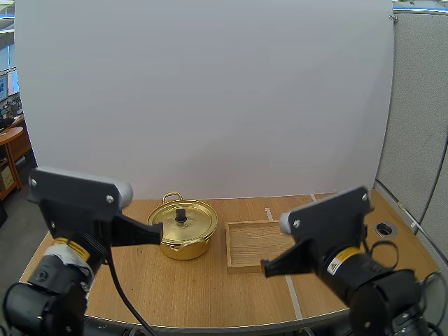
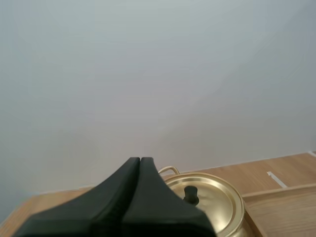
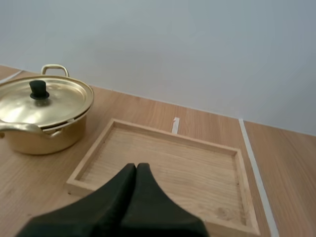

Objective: Open the pot, put the pineapple inside, and close it

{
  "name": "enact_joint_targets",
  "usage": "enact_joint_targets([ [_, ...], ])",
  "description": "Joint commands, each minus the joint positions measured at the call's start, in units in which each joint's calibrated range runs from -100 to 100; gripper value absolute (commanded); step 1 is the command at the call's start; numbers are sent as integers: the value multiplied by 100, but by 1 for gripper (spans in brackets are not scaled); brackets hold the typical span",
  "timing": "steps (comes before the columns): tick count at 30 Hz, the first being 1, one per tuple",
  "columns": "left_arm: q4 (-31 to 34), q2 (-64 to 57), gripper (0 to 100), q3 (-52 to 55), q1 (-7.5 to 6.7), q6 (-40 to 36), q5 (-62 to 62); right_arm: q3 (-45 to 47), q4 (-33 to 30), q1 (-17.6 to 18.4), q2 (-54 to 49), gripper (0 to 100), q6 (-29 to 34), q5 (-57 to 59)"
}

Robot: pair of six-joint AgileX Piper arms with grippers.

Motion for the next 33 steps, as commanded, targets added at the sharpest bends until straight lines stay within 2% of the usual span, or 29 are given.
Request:
enact_joint_targets([
  [1, 31, -20, 0, 367, -7, -5, -216, 362, -50, -21, -44, 0, -41, -699],
  [5, 31, -20, 0, 824, -7, 199, -256, 452, -50, -21, -44, 0, -41, -873],
  [13, 31, -20, 0, 1547, -7, 198, -1837, 755, -42, -21, -44, 0, -41, -906],
  [14, 15, -20, 0, 1547, -7, 173, -1477, 858, -42, -21, -44, 0, -41, -906],
  [19, 15, -20, 0, 1547, -7, -99, -1380, 904, -77, -62, -44, 0, -41, -1123],
  [24, 15, -20, 0, 1547, -7, -244, -256, 904, -77, -157, -44, 0, -16, -1123],
  [33, 15, -20, 0, 1547, 8, -277, -278, 904, -77, -163, -44, 0, -2, -1102],
])
